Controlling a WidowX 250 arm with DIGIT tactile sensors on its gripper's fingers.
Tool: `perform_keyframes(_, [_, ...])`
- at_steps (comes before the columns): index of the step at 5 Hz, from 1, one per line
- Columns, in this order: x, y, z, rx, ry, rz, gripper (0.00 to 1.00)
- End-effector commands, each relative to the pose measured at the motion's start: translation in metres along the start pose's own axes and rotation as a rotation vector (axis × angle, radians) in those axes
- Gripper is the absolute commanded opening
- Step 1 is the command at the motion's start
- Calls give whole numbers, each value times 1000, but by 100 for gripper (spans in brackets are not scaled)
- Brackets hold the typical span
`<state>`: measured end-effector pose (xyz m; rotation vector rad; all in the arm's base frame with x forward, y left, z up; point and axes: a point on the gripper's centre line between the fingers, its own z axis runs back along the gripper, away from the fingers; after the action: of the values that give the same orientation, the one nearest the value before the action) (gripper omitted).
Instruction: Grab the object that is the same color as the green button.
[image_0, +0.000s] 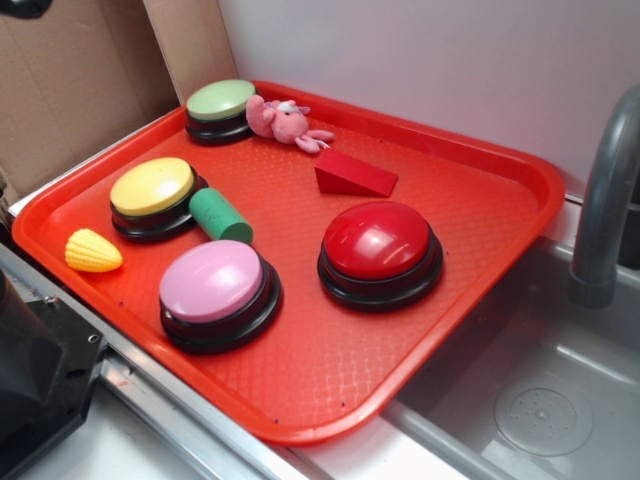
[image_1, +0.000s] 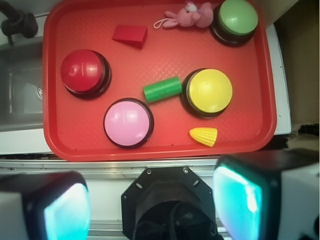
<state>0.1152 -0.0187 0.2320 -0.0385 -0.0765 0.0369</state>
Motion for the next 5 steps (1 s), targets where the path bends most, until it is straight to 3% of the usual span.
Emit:
perform_keyframes(1, [25, 2, -47, -122, -131, 494, 100])
perform_keyframes(2, [45, 10, -85, -85, -132, 743, 100])
perform_keyframes(3, [67, 15, -127, -10, -201, 981, 100])
perform_keyframes(4, [82, 23, -158, 42, -202, 1139, 100])
perform_keyframes(5, [85, 26, -183, 69, -187, 1176, 100])
